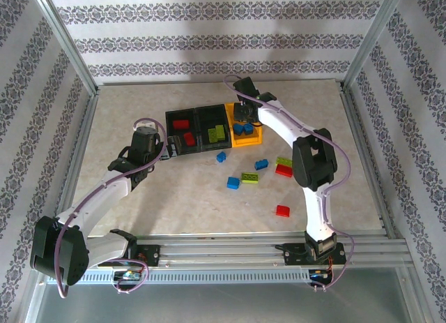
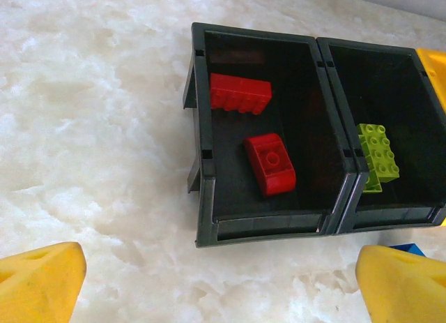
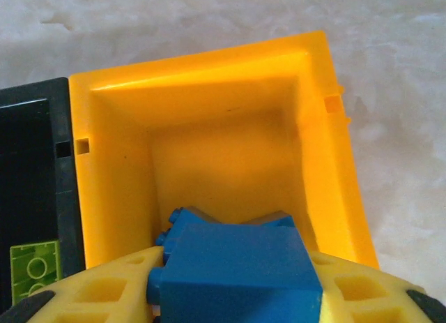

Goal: Sort the legos into containers by color
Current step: Place the lego in the container.

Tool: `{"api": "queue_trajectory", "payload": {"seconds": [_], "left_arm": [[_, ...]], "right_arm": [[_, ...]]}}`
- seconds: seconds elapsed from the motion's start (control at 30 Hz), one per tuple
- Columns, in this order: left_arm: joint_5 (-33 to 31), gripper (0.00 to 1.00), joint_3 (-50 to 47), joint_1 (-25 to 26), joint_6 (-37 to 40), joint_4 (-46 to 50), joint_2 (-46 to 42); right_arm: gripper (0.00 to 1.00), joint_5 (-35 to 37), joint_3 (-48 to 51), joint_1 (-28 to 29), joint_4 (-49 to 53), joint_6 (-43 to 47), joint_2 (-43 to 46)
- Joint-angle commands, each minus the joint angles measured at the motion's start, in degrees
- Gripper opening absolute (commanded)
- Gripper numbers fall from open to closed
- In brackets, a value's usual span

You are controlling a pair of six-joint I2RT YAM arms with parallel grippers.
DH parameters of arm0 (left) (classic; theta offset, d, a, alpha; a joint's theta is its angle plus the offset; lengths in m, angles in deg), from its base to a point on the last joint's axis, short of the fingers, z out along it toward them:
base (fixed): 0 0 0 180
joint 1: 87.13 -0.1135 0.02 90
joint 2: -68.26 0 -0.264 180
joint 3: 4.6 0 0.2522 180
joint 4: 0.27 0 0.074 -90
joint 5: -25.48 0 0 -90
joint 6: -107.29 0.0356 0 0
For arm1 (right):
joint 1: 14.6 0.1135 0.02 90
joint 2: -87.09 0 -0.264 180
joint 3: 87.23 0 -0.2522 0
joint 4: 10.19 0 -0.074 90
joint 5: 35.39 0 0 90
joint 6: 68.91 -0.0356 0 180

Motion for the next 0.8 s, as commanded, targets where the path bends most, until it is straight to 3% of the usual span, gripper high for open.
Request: {"api": "queue_trajectory", "payload": {"seconds": [0.0,0.43,0.77], "left_arm": [[-0.3,1.00,-0.7,-0.7,0.0,1.6,-1.2],[-1.1,0.99,-0.8,-0.7,0.2,2.2,-1.5],[-1.1,1.00,-0.7,-0.7,0.1,2.1,-1.6]], "right_arm": [[0.42,-0.3,-2.6,-0.3,0.9,0.9,-2.0],[0.57,-0.4,-4.9,-0.3,2.0,1.4,-4.1],[0.59,0.5,-1.1,0.5,2.0,1.4,0.8]]}}
